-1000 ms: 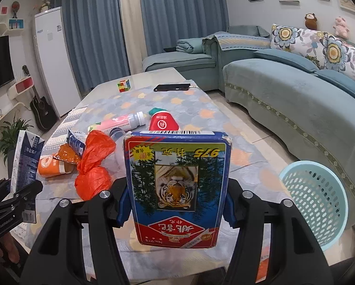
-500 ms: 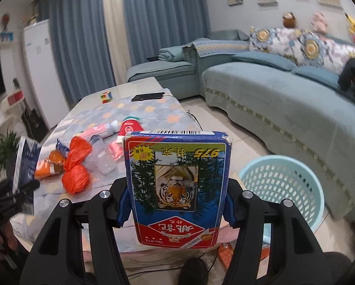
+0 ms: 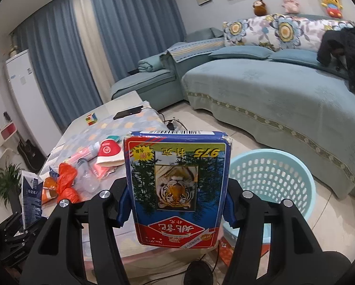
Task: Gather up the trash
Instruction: 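Carry the milk carton and cigarette box with both tools toward the blue basket, then open both tools over the blue basket, dropping carton and cigarette box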
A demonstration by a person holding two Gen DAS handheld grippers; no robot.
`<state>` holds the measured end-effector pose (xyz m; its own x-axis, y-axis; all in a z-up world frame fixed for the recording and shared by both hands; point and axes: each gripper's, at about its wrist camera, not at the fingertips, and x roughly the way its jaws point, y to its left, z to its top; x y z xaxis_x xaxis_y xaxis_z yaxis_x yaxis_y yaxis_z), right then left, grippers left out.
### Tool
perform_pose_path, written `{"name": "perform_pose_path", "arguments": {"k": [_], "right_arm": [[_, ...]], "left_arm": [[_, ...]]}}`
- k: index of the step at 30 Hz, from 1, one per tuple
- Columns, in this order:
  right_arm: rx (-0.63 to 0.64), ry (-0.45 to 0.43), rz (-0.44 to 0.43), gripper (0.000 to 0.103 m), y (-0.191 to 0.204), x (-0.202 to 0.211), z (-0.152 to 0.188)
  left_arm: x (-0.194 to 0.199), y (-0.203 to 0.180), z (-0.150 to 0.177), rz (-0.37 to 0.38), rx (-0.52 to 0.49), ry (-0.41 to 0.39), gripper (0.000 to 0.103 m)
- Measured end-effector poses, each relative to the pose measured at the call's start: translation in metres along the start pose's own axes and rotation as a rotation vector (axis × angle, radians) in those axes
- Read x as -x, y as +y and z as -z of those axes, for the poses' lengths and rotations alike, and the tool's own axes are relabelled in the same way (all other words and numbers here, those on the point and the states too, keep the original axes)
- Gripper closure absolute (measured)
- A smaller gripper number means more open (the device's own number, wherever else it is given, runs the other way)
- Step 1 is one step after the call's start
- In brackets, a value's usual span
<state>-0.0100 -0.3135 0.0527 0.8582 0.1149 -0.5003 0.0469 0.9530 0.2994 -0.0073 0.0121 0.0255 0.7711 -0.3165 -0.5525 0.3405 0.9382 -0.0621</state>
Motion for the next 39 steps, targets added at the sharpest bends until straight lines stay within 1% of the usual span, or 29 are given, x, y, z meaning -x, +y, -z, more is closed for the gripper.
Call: {"name": "perform_pose_path", "arguments": {"k": [5, 7, 9, 13, 17, 19, 20, 23, 25, 30, 33, 36, 39], "right_arm": [[-0.025, -0.044, 0.029, 0.047, -0.026, 0.009, -0.019], [-0.069, -0.060, 0.029, 0.047, -0.044, 0.013, -0.030], [-0.126, -0.072, 0.030, 0.047, -0.065, 0.016, -0.040], [-0.177, -0.101, 0.075, 0.047, -0.096, 0.025, -0.048], [-0.227, -0.104, 0.103, 0.047, -0.120, 0.025, -0.046], [-0.223, -0.105, 0.128, 0.047, -0.126, 0.024, -0.044], [-0.211, -0.108, 0.156, 0.047, -0.129, 0.024, -0.042], [-0.210, -0.105, 0.198, 0.047, -0.143, 0.022, -0.042], [-0.215, -0.104, 0.214, 0.047, -0.154, 0.021, -0.043], [-0.188, -0.062, 0.250, 0.047, -0.182, 0.004, -0.056], [-0.189, -0.039, 0.259, 0.047, -0.195, -0.008, -0.056], [-0.220, 0.013, 0.232, 0.047, -0.203, -0.022, -0.050], [-0.235, 0.031, 0.226, 0.047, -0.207, -0.027, -0.048]], "left_arm": [[-0.006, -0.022, -0.015, 0.053, -0.009, -0.017, 0.052], [-0.012, -0.033, -0.029, 0.103, 0.014, -0.024, 0.052], [-0.020, -0.044, -0.040, 0.135, 0.015, -0.028, 0.052], [-0.043, -0.078, -0.066, 0.195, -0.032, -0.043, 0.052], [-0.073, -0.119, -0.085, 0.265, -0.090, -0.027, 0.052], [-0.085, -0.137, -0.089, 0.283, -0.117, -0.021, 0.052], [-0.090, -0.142, -0.090, 0.292, -0.124, -0.017, 0.052], [-0.110, -0.165, -0.096, 0.322, -0.134, -0.001, 0.052], [-0.120, -0.173, -0.097, 0.340, -0.133, 0.013, 0.052], [-0.150, -0.195, -0.096, 0.368, -0.155, 0.059, 0.052], [-0.168, -0.205, -0.095, 0.378, -0.158, 0.085, 0.052], [-0.187, -0.215, -0.093, 0.382, -0.164, 0.111, 0.052], [-0.199, -0.220, -0.090, 0.387, -0.167, 0.127, 0.052]]}}
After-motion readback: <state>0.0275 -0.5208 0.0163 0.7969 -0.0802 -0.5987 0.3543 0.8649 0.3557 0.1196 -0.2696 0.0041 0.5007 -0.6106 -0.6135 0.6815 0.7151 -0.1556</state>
